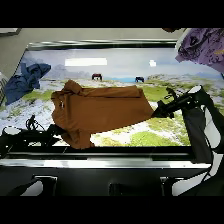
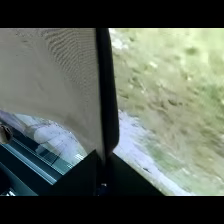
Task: Fold the clothes and pants, and hang the long-sleeved shirts on hangers.
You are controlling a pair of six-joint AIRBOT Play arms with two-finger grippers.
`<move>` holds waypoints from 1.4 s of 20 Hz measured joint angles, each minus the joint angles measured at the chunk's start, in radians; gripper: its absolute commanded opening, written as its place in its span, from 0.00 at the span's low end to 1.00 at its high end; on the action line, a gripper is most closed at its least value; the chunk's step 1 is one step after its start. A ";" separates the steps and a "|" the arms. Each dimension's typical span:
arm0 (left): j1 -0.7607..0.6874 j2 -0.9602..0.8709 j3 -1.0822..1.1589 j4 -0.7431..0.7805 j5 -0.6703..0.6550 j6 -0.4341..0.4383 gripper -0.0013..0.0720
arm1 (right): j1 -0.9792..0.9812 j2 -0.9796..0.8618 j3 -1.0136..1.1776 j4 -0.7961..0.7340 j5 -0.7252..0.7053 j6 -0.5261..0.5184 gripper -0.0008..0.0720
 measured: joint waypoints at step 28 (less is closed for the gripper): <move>-0.063 0.013 1.305 0.406 -0.226 -0.176 0.03 | 0.037 0.554 0.562 -0.194 -0.174 0.040 0.05</move>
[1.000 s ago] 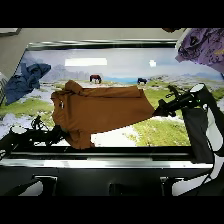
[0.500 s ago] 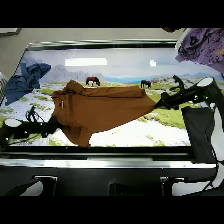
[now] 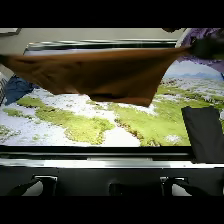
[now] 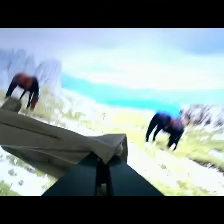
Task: Fold the clothes and pants, and hang the long-sleeved shirts on hangers.
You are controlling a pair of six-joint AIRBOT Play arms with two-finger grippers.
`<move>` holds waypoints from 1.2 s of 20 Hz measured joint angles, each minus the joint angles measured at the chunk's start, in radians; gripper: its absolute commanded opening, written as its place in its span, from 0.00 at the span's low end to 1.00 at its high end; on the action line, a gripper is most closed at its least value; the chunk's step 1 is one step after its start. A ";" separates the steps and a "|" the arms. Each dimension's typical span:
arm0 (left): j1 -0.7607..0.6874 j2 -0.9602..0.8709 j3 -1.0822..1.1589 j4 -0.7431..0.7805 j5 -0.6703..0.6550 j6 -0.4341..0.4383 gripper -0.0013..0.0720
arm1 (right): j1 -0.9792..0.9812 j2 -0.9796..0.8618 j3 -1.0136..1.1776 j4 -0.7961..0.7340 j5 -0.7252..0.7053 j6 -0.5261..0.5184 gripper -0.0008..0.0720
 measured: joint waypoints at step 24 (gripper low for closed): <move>-0.060 -0.157 -0.190 0.160 0.027 -0.004 0.03 | 0.005 -0.308 0.084 -0.230 0.145 0.185 0.05</move>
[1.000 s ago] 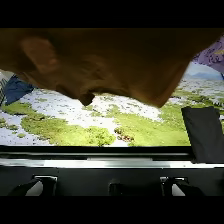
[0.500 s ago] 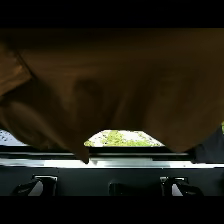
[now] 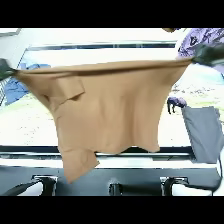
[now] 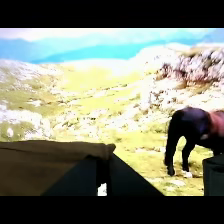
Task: Fold the clothes and pants, and hang the long-sleeved shirts on hangers.
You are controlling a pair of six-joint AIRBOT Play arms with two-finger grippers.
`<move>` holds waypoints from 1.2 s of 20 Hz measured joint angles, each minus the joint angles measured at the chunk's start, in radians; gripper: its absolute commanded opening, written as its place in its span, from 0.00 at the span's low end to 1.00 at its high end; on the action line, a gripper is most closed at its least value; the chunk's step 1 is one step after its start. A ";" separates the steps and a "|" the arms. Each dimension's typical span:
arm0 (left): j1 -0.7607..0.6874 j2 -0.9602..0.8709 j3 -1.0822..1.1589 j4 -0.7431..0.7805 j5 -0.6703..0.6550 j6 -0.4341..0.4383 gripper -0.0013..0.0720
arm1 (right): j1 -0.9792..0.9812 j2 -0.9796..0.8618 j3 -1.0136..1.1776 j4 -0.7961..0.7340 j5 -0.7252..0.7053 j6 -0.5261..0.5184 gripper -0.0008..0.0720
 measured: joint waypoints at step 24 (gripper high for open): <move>-0.085 -0.599 0.153 0.060 -0.167 0.097 0.04 | 0.157 -0.482 -0.019 -0.151 0.080 0.067 0.05</move>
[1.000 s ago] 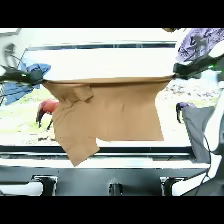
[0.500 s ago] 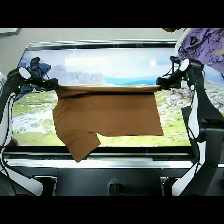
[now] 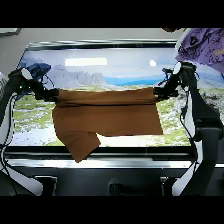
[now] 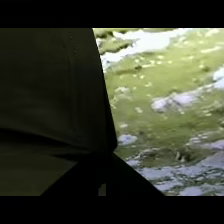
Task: Fold the clothes and pants, and hang the long-sleeved shirts on hangers.
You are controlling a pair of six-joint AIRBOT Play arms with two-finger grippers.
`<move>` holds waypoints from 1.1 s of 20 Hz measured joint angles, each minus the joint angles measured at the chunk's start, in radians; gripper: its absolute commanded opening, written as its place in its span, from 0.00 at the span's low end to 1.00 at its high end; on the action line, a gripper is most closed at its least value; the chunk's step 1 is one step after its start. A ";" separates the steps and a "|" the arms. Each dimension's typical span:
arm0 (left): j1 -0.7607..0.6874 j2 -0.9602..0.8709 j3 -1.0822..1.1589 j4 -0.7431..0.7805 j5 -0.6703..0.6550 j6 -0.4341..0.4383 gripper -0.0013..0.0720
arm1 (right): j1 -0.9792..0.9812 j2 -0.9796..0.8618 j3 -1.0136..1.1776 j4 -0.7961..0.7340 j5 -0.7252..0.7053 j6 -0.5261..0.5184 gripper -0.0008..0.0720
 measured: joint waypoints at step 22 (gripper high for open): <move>0.052 0.062 0.044 -0.003 -0.054 -0.068 0.96 | -0.058 0.032 -0.013 0.180 0.182 -0.005 0.71</move>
